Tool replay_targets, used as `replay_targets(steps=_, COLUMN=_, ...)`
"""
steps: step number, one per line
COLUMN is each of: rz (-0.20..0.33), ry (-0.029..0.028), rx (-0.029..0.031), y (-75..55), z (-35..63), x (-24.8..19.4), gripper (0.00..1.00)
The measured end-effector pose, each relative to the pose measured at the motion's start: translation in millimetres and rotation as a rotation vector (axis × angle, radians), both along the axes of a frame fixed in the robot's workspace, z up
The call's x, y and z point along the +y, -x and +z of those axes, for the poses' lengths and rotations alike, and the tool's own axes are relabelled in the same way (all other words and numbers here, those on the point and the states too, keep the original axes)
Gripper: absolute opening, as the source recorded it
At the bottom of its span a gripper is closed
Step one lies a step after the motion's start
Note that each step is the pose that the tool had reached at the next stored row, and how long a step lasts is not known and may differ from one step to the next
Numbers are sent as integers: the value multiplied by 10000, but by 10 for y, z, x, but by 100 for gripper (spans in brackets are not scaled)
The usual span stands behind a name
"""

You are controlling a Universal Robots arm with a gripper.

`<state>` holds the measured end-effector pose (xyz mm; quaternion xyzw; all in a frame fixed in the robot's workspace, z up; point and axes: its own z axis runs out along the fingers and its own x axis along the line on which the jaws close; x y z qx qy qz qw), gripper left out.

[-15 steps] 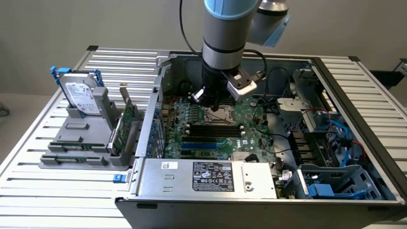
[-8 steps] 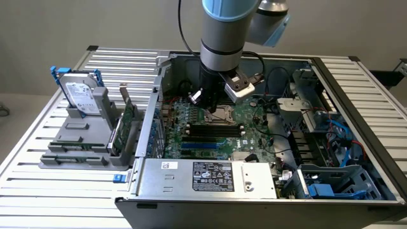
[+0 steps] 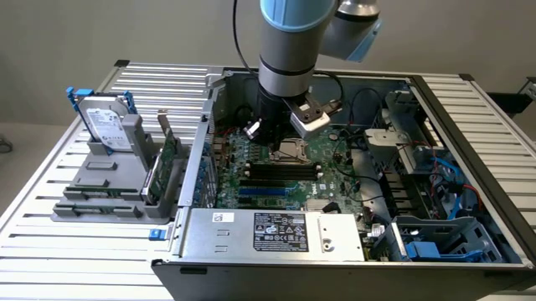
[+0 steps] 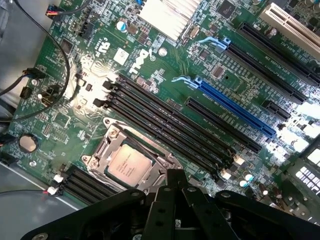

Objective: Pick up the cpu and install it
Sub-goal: 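Install the first cpu locking lever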

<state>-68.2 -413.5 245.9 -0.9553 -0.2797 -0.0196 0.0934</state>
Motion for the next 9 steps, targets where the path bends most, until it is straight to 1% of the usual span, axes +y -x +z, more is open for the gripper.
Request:
replay_targets(steps=6, rz=0, ry=88, rx=-1, y=50, z=-100, x=1, gripper=11)
replay_targets(steps=9, rz=0, ry=101, rx=0, y=80, z=-119, x=1, gripper=11)
